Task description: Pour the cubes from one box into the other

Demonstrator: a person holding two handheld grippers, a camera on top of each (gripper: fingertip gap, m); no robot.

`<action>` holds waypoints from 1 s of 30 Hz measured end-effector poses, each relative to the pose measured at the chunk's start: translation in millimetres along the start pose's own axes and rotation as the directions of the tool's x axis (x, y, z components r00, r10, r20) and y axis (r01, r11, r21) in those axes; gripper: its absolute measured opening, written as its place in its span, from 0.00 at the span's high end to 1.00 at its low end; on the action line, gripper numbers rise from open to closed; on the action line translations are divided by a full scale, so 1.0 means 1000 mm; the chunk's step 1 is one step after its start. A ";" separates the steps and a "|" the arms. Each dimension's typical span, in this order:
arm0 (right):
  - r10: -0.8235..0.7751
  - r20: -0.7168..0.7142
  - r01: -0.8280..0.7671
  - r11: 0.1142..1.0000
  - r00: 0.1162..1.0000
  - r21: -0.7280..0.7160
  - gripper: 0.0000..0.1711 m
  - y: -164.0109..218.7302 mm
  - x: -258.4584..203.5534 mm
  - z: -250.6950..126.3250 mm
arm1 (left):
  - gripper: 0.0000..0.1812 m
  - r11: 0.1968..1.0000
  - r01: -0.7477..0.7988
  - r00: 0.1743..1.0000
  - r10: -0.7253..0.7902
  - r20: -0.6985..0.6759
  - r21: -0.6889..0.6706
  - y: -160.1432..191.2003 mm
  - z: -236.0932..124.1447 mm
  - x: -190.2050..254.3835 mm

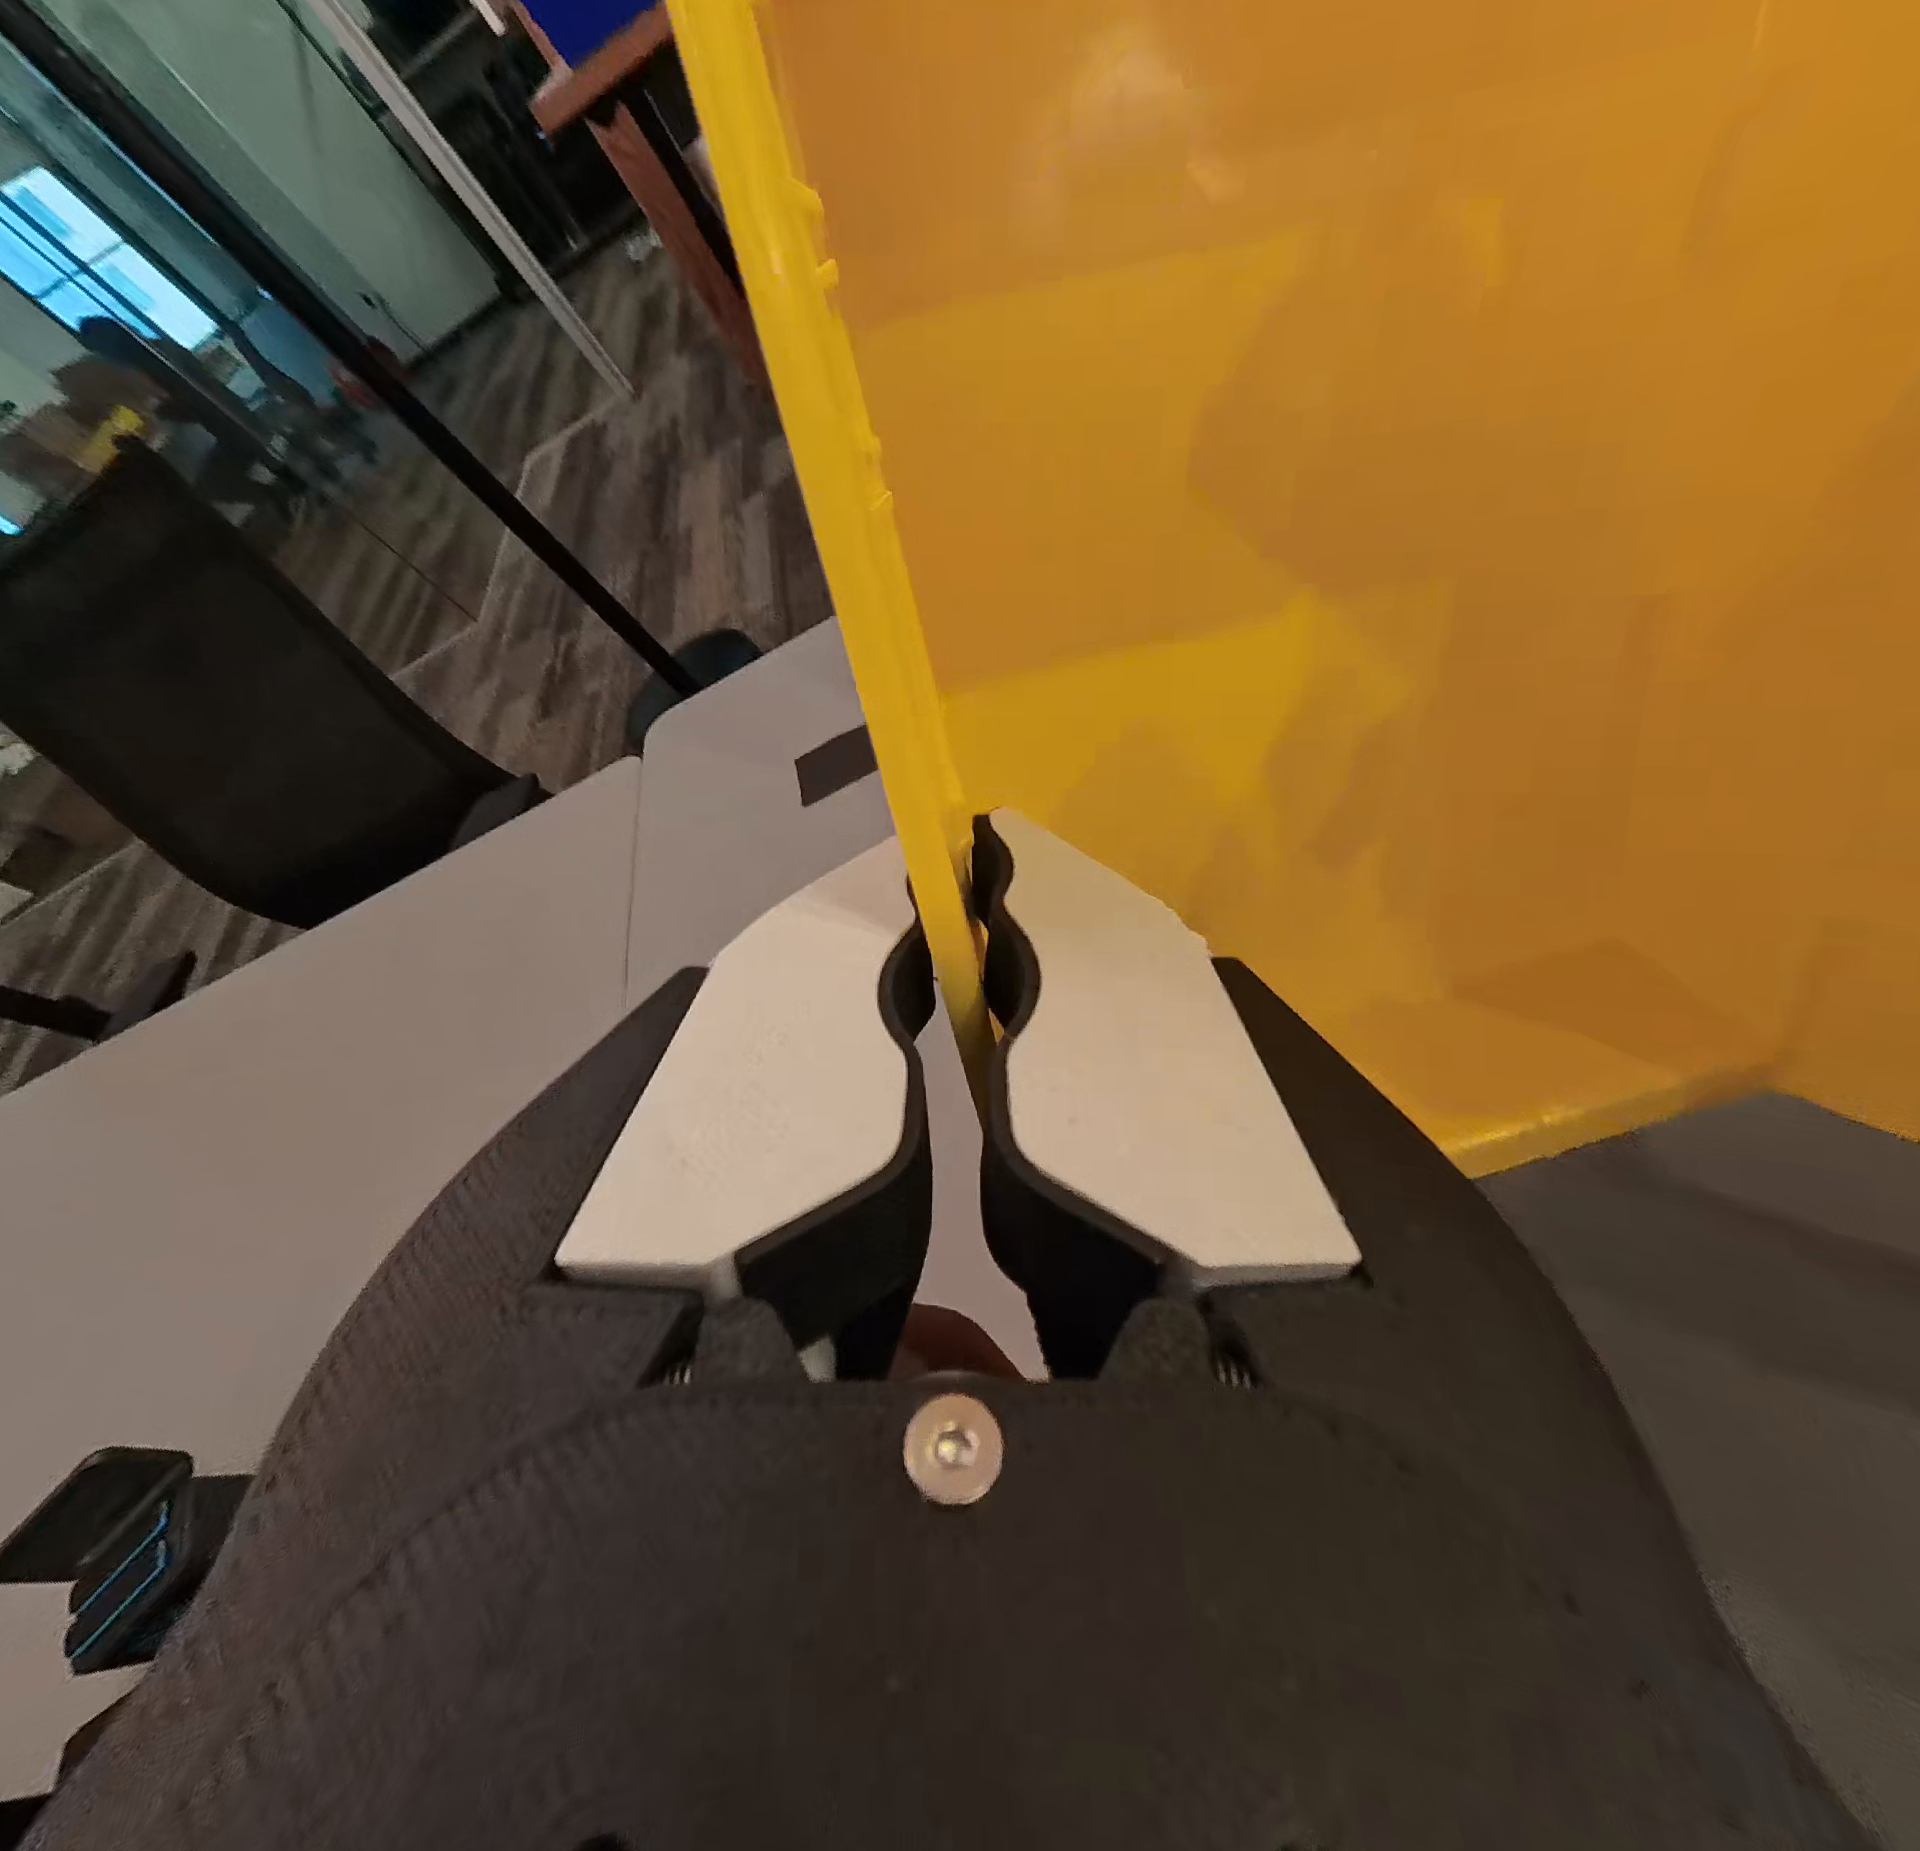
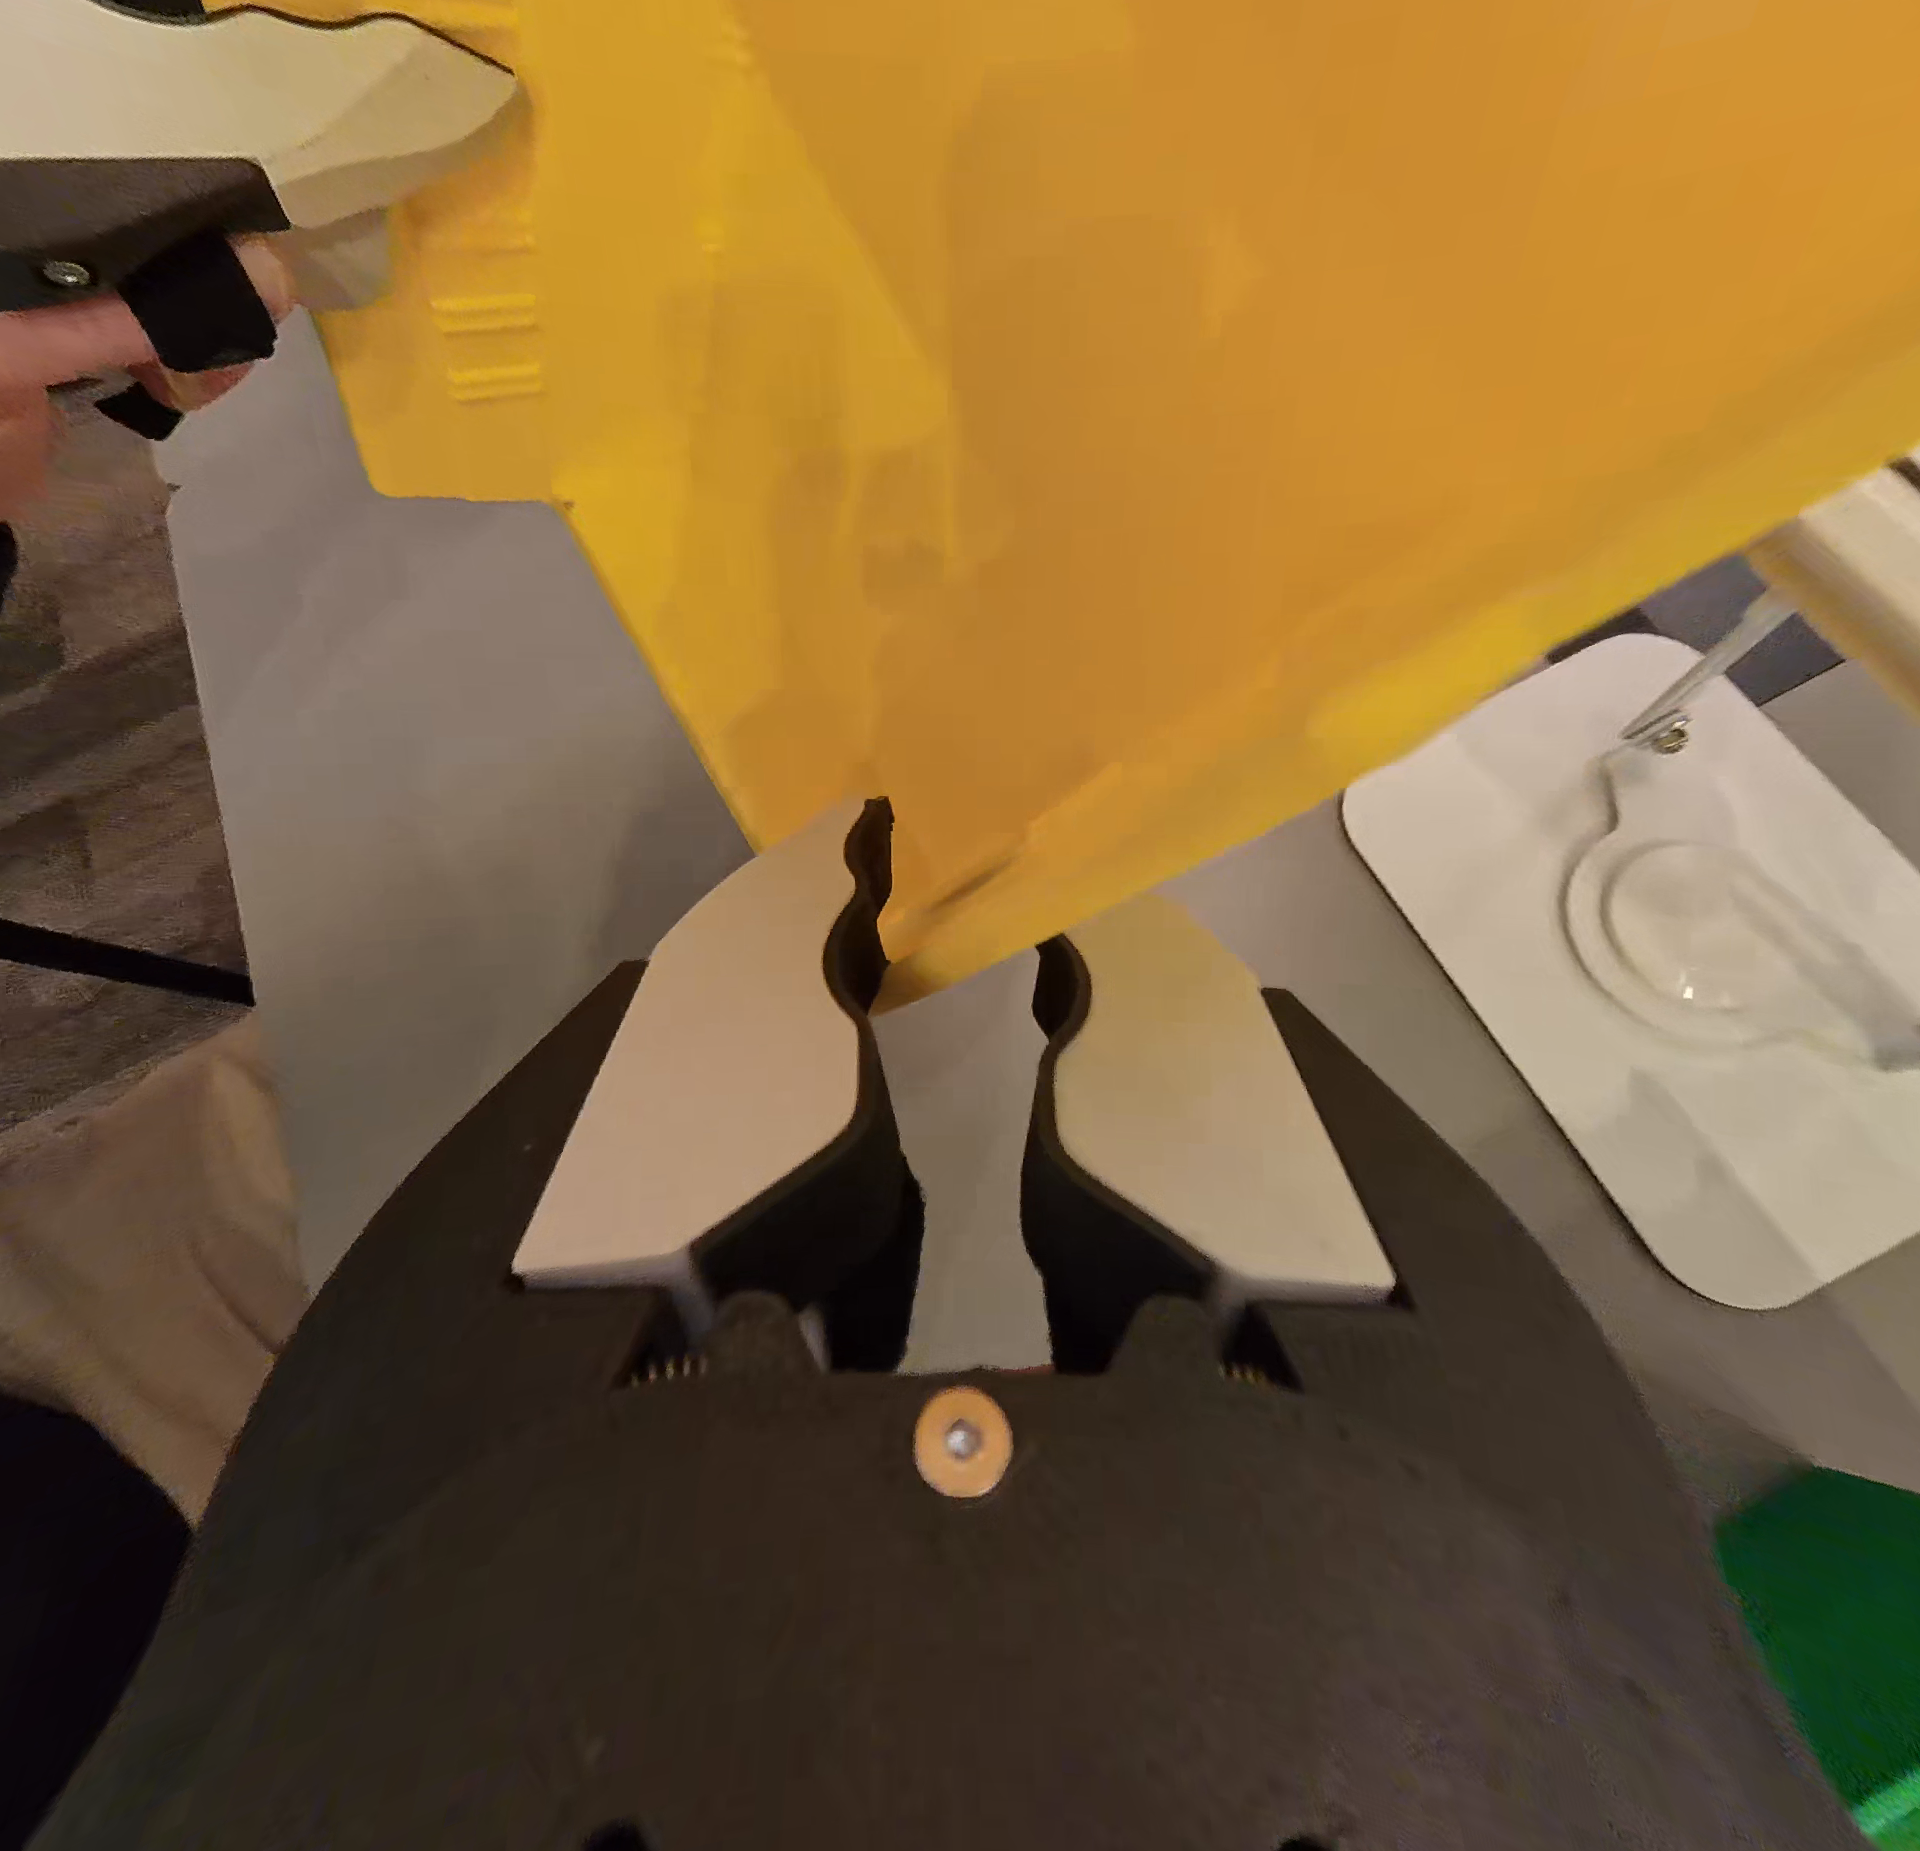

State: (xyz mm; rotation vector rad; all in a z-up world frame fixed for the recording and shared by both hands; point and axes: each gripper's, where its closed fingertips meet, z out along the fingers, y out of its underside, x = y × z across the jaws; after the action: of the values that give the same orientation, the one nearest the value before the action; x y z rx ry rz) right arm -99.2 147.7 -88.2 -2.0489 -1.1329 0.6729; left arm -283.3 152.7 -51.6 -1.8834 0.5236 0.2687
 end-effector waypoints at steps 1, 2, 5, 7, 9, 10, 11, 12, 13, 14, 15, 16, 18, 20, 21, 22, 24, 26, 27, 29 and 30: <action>0.001 0.004 -0.001 1.000 1.000 -0.005 0.88 0.001 0.000 0.002 | 0.98 1.000 0.004 1.000 -0.004 -0.011 -0.002 0.001 0.001 0.000; 0.000 0.004 0.000 1.000 1.000 -0.002 0.88 0.001 0.000 0.002 | 0.98 1.000 0.002 1.000 -0.002 -0.016 -0.008 0.002 0.001 0.000; -0.018 -0.013 0.018 1.000 1.000 0.018 0.88 -0.004 0.001 -0.006 | 0.98 1.000 0.018 1.000 -0.018 -0.006 0.013 -0.004 -0.003 0.000; -0.021 -0.019 0.021 1.000 1.000 0.021 0.88 -0.006 0.003 -0.012 | 0.98 0.999 0.025 1.000 -0.025 -0.006 0.026 -0.008 -0.006 0.002; -0.015 -0.010 0.015 1.000 1.000 0.004 0.88 -0.005 0.005 -0.013 | 0.98 1.000 0.007 1.000 -0.007 -0.011 0.010 -0.008 -0.004 0.004; -0.005 0.003 0.005 1.000 1.000 -0.012 0.88 -0.004 0.006 -0.012 | 0.98 1.000 0.002 1.000 -0.002 -0.021 -0.007 -0.007 -0.003 0.005; 0.012 0.022 -0.011 0.999 1.000 -0.031 0.88 -0.002 0.006 -0.010 | 0.98 1.000 0.002 1.000 -0.003 -0.029 -0.024 -0.006 -0.002 0.006; 0.026 0.045 -0.023 0.998 0.999 -0.055 0.88 -0.001 0.006 -0.008 | 0.98 0.999 -0.003 0.999 0.001 -0.037 -0.054 -0.003 0.000 0.006; 0.036 0.068 -0.030 0.996 0.997 -0.083 0.88 0.001 0.005 -0.004 | 0.98 0.996 -0.004 0.999 0.000 -0.050 -0.092 0.001 0.001 0.006; 0.046 0.090 -0.036 0.993 0.995 -0.112 0.88 0.004 0.003 0.000 | 0.98 0.991 0.001 0.998 -0.010 -0.067 -0.130 0.006 0.002 0.005; 0.056 0.109 -0.040 0.989 0.992 -0.140 0.88 0.006 0.002 0.005 | 0.98 0.987 0.001 0.997 -0.014 -0.079 -0.160 0.010 0.004 0.004; 0.065 0.122 -0.045 0.986 0.990 -0.160 0.87 0.008 0.001 0.010 | 0.98 0.984 0.000 0.996 -0.015 -0.084 -0.178 0.015 0.007 0.002; 0.081 0.140 -0.052 0.978 0.987 -0.200 0.87 0.011 0.001 0.021 | 0.98 0.977 0.000 0.995 -0.022 -0.099 -0.214 0.025 0.013 0.000; 0.109 0.160 -0.071 0.971 0.981 -0.226 0.87 0.014 0.002 0.033 | 0.98 0.968 0.013 0.993 -0.043 -0.113 -0.250 0.038 0.018 -0.002; 0.127 0.175 -0.082 0.967 0.976 -0.242 0.87 0.016 0.002 0.039 | 0.98 0.961 0.022 0.990 -0.058 -0.125 -0.276 0.046 0.021 -0.002; 0.145 0.188 -0.094 0.962 0.971 -0.256 0.87 0.018 0.002 0.045 | 0.98 0.956 0.030 0.989 -0.071 -0.131 -0.292 0.052 0.023 -0.002; 0.167 0.195 -0.110 0.956 0.966 -0.273 0.87 0.021 0.004 0.056 | 0.98 0.941 0.047 0.984 -0.102 -0.148 -0.336 0.066 0.028 -0.001; 0.207 0.210 -0.145 0.950 0.955 -0.275 0.87 0.018 0.005 0.064 | 0.98 0.926 0.058 0.981 -0.123 -0.152 -0.373 0.078 0.034 -0.002; 0.211 0.210 -0.148 0.949 0.955 -0.278 0.87 0.017 0.006 0.066 | 0.98 0.922 0.075 0.978 -0.143 -0.155 -0.379 0.082 0.036 -0.003; 0.208 0.203 -0.144 0.946 0.957 -0.291 0.86 0.015 0.009 0.071 | 0.98 0.908 0.102 0.966 -0.188 -0.178 -0.406 0.089 0.040 -0.003; 0.208 0.200 -0.143 0.944 0.957 -0.297 0.86 0.013 0.010 0.074 | 0.98 0.902 0.104 0.964 -0.195 -0.182 -0.419 0.092 0.042 -0.004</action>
State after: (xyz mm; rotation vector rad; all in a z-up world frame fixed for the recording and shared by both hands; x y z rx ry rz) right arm -140.4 175.2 -145.9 -2.3827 -1.2413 0.9011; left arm -327.9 165.2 -141.5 -2.3668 0.4923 0.0666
